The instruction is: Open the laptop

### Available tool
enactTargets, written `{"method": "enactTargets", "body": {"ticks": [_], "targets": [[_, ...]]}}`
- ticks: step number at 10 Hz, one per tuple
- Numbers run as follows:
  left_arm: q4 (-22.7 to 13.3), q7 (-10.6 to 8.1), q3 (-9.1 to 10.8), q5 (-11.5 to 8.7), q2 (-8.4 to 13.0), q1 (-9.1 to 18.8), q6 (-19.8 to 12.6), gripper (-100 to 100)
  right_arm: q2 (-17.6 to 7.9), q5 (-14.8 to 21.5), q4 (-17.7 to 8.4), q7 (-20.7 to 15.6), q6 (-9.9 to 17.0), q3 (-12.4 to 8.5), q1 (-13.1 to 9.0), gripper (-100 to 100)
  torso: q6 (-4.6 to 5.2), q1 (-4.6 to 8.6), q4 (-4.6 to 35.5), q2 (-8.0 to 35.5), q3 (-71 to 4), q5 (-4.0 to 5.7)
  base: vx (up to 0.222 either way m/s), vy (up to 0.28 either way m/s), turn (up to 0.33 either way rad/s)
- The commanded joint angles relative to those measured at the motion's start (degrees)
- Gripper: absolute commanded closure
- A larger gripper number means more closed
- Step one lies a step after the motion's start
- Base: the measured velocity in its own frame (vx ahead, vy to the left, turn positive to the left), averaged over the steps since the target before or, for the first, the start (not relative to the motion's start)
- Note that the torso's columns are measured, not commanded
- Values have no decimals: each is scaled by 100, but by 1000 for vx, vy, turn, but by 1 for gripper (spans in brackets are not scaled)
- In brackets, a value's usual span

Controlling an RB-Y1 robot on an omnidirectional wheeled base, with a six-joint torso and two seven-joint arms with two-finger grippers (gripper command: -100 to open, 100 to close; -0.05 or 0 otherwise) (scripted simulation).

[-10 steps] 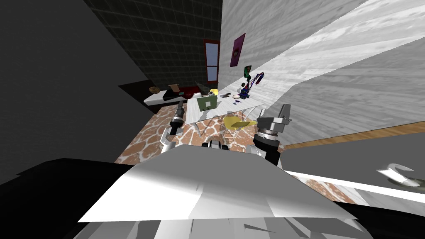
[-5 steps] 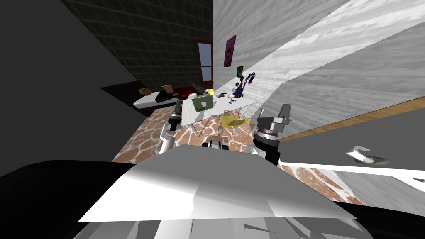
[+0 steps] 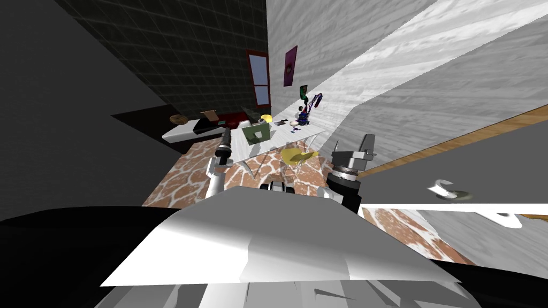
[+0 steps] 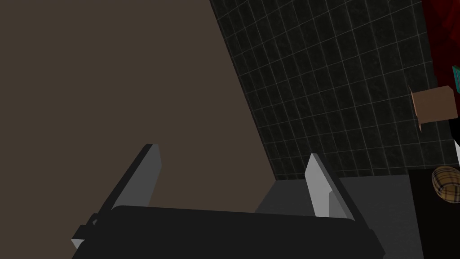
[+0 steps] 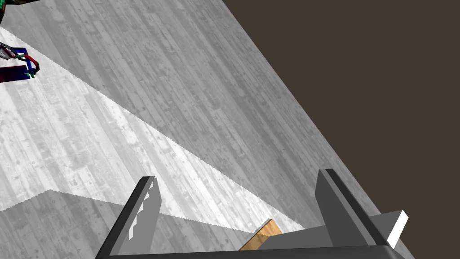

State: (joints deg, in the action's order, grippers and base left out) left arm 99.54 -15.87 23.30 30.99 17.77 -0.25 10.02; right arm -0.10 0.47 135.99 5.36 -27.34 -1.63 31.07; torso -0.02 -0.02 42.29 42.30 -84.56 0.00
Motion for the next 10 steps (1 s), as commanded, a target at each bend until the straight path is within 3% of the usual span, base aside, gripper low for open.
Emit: {"method": "enactTargets", "body": {"ticks": [1, 2, 3, 5, 6, 7, 8, 10], "targets": [[-346, -126, 192, 270, 52, 242, -66, -100, 0, 0, 0, 0, 0, 0, 0, 0, 3, 2, 0, -2, -1, 0, 13, -34, -36], [-557, -217, 350, 508, 64, 437, -139, -100, 0, 0, 0, 0, 0, 0, 0, 0, -1, 0, -1, -2, -1, 0, 15, -51, -62], [-600, -217, 350, 508, 64, 437, -139, -100, 0, 0, 0, 0, 0, 0, 0, 0, 3, 7, -1, -3, -2, 1, 16, -45, -39], [-1043, -380, 662, 908, 71, 822, -286, -100, 0, 0, 0, 0, 0, 0, 0, 0, 2, 4, -1, -3, -2, 0, 26, -62, -68], [-1113, -380, 662, 987, 71, 822, -286, -100, 0, 0, 0, 0, 0, 0, 0, 0, 3, 10, -2, -8, -5, 2, 37, -57, -28], [-1361, -453, 815, 1214, 65, 1010, -359, -100, 0, 0, 0, 0, 0, 0, 1, 0, 0, 2, -1, -5, -3, 1, 42, -61, -41], [-1366, -453, 815, 1223, 65, 1010, -359, -100, 0, 0, 0, 0, 0, 0, 0, 0, 2, 2, -1, -4, -3, 0, 35, -52, -22], [-1749, -583, 1110, 1618, 40, 1373, -500, -100, 0, 0, 0, 0, 0, 0, 0, 0, 2, 3, 0, -1, 0, 0, 42, -73, -41]]}}
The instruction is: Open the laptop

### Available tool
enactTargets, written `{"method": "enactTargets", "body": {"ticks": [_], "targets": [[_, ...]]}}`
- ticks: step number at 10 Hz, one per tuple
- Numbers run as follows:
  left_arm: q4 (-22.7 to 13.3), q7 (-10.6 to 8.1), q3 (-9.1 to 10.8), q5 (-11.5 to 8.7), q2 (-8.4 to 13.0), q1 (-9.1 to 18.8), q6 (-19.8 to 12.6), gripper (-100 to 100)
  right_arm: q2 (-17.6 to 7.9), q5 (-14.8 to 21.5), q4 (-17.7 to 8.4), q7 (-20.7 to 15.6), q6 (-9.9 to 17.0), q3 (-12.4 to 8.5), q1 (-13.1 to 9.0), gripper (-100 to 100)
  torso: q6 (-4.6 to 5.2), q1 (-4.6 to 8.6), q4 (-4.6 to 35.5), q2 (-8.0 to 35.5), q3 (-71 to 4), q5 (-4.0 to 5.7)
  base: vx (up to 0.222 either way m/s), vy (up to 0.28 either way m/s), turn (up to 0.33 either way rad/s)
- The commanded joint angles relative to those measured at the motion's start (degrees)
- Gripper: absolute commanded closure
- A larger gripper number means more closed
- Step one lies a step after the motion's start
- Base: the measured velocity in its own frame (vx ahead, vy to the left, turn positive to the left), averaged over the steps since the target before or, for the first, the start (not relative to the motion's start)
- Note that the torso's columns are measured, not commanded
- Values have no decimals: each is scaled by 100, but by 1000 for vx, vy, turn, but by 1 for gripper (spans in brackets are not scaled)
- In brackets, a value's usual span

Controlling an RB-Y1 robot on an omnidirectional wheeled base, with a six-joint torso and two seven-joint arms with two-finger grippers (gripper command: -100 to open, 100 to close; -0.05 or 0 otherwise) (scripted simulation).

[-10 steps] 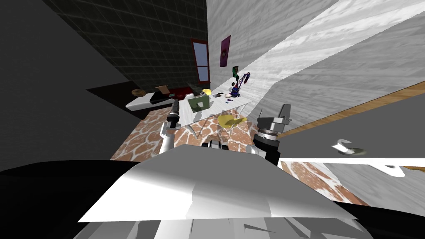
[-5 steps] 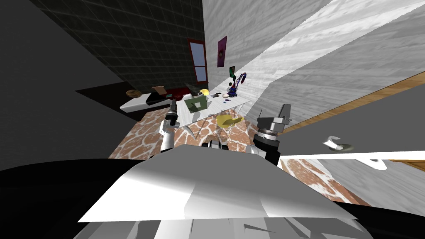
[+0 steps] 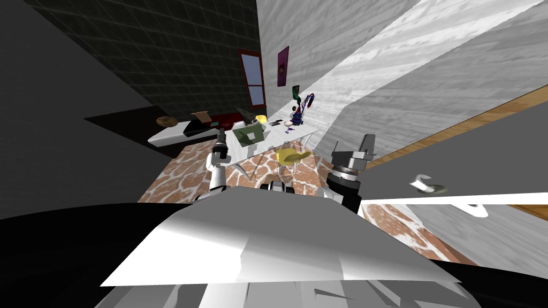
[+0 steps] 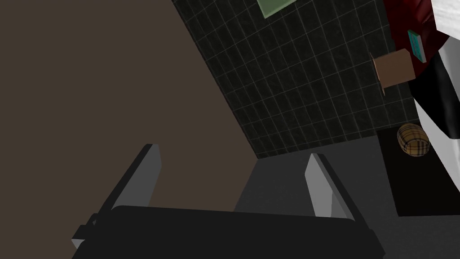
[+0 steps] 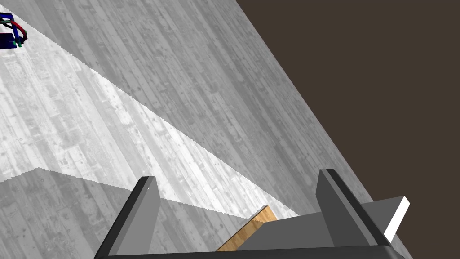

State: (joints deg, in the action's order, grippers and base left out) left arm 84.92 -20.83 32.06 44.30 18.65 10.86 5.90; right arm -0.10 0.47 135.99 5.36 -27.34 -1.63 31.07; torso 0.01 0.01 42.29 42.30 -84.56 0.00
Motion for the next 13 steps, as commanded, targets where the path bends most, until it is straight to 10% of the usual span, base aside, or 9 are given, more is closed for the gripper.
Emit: {"method": "enactTargets", "body": {"ticks": [1, 13], "targets": [[-392, -86, 234, 352, -47, 263, -88, -100, 0, 0, 0, 0, 0, 0, 0, 0, 0, 7, -2, -6, -3, 2, 38, -59, -14], [-2184, -527, 1342, 2091, -17, 1617, -608, -100, 0, 0, 0, 0, 0, 0, 0, 0, -1, -1, 0, -1, -1, 0, 46, -66, -19]]}}
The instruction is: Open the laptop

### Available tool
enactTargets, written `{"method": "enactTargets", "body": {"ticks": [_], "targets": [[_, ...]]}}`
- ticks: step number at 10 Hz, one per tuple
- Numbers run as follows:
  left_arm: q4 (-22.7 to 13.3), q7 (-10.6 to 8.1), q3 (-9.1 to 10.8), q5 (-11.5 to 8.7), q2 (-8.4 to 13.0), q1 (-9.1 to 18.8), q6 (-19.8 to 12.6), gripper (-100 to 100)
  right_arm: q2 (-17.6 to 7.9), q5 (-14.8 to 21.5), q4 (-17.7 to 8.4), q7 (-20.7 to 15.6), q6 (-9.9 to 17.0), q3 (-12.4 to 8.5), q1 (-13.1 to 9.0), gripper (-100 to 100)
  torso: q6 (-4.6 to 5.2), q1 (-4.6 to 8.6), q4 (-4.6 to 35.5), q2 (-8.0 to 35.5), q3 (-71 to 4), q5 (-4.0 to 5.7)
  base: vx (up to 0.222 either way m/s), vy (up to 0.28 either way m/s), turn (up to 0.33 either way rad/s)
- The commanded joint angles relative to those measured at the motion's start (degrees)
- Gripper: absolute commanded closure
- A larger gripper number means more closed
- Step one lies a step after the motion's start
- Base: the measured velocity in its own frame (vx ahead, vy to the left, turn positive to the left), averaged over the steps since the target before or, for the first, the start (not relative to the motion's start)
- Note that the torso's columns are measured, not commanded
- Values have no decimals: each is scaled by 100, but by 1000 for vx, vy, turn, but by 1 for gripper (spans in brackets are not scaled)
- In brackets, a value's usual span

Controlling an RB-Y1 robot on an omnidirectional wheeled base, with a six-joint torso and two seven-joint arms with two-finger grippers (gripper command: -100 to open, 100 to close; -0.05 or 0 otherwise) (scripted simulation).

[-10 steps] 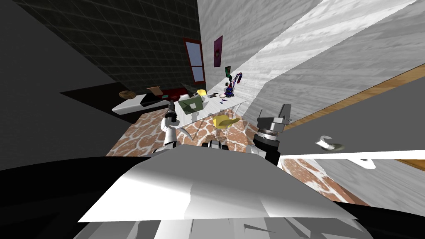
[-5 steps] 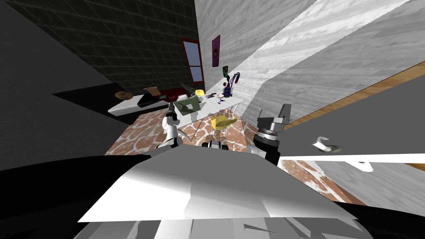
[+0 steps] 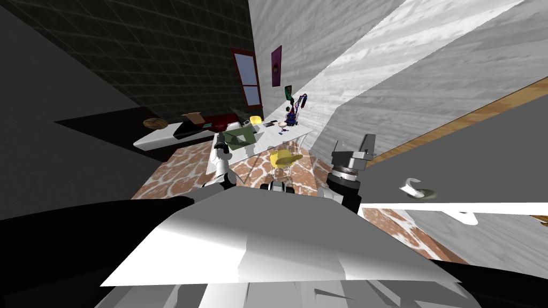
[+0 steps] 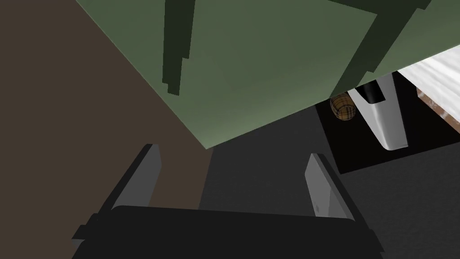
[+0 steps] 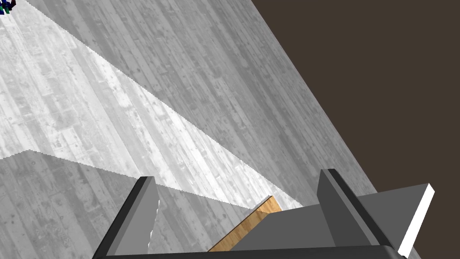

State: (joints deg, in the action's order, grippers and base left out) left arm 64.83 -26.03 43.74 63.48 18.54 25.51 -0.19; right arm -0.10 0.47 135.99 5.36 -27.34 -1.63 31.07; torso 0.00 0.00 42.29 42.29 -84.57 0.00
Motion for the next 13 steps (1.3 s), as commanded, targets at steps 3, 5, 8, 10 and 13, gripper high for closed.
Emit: {"method": "enactTargets", "body": {"ticks": [3, 5, 8, 10, 13], "targets": [[-119, -21, 118, 120, -3, 100, -11, 100, 0, 0, 0, 0, 0, 0, -1, 0, -1, -10, 3, 11, 7, -3, 8, -8, -1], [-320, 332, -120, -274, 273, 198, -285, 100, -1, 0, 0, 0, 0, 0, -1, 0, 3, -2, 1, 1, 0, 0, 0, 6, -46], [-520, 620, -359, -734, 549, 297, -559, 100, 0, 0, 0, 0, 0, 0, -1, 0, -2, -3, -2, -3, -2, -2, -1, 0, -16], [-520, 686, -359, -1047, 549, 297, -559, 100, -1, 0, 0, 0, 0, -1, -1, 0, 2, -1, 0, -3, -2, 1, 0, 7, -16], [-720, 1039, -597, -1504, 824, 395, -832, 100, -1, 0, 0, 0, 0, 0, -1, 0, 6, 1, 2, -3, -2, 3, -1, 3, -30]]}}
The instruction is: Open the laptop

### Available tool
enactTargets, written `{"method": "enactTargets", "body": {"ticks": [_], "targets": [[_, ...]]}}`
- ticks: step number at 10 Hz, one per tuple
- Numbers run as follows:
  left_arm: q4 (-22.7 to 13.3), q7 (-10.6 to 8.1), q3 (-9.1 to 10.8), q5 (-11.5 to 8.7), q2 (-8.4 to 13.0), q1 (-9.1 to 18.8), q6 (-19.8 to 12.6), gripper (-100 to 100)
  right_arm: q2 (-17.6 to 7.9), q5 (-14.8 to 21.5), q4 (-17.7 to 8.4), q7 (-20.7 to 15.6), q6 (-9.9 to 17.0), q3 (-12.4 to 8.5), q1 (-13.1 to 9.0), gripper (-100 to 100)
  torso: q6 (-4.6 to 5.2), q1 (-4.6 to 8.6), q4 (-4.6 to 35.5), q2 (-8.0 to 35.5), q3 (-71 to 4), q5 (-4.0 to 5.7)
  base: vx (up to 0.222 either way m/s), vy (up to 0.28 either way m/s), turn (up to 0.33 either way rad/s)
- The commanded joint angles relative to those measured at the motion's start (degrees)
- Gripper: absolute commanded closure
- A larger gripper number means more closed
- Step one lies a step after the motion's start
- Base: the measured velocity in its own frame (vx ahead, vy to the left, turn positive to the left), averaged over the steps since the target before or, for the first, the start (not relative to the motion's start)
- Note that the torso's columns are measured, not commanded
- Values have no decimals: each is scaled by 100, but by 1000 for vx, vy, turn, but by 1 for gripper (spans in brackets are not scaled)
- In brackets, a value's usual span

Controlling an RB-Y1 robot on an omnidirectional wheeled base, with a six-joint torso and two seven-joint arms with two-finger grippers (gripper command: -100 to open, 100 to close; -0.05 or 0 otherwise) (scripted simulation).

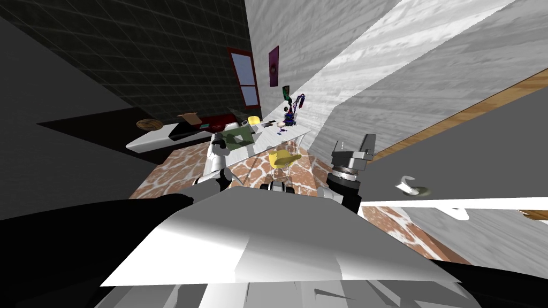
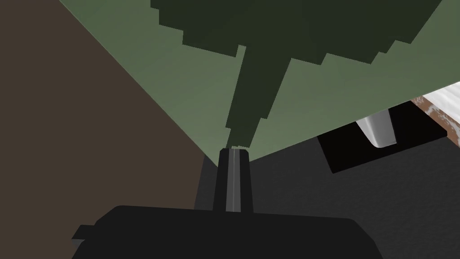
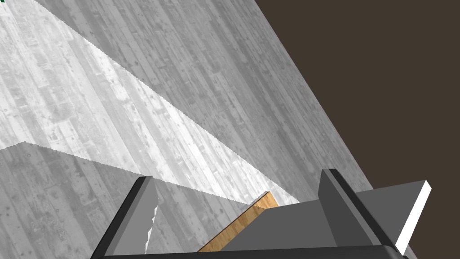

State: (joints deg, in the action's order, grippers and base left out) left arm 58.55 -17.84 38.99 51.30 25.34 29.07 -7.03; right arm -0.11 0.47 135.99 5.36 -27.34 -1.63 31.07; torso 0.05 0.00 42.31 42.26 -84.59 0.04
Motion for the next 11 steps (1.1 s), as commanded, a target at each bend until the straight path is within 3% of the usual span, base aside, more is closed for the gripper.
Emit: {"method": "enactTargets", "body": {"ticks": [1, 2, 3, 5, 6, 7, 10, 11], "targets": [[-92, 220, -122, -452, 144, 39, -149, 100, 0, 0, 0, 0, 0, 0, 0, 0, -2, 0, -1, 0, 0, -1, 1, 5, 5], [-92, 220, -122, -563, 144, 39, -149, 100, 0, 0, 0, 0, 0, 0, 0, 0, -3, 0, -2, 0, 1, -3, 0, 0, 0], [-292, 505, -360, -766, 420, 137, -423, 100, 0, 0, 0, 0, 0, 0, 0, 0, -4, 1, -3, 1, 1, -3, -1, 2, -58], [-292, 573, -360, -1120, 420, 137, -423, 100, 0, 0, 0, 0, 0, 0, 0, 0, -4, -1, -2, 1, 1, -3, 0, 6, -14], [-292, 573, -360, -1197, 420, 137, -423, 100, 0, 0, 0, 0, 0, 0, 0, 0, -5, -1, -2, 1, 1, -4, 0, 0, 0], [-493, 858, -599, -1411, 696, 236, -696, 100, 0, 0, 0, 0, 0, 0, 0, 0, -5, 0, -2, 2, 2, -4, 0, 3, -49], [-493, 927, -599, -1830, 696, 236, -696, 100, 0, 0, 0, 0, 0, 0, 0, 0, -6, -1, -3, 1, 1, -4, 0, 4, -14], [-693, 1211, -837, -2040, 972, 334, -970, 100, 0, 0, 0, 0, 0, 0, 0, 0, -5, 0, -3, 2, 2, -4, 0, 4, -48]]}}
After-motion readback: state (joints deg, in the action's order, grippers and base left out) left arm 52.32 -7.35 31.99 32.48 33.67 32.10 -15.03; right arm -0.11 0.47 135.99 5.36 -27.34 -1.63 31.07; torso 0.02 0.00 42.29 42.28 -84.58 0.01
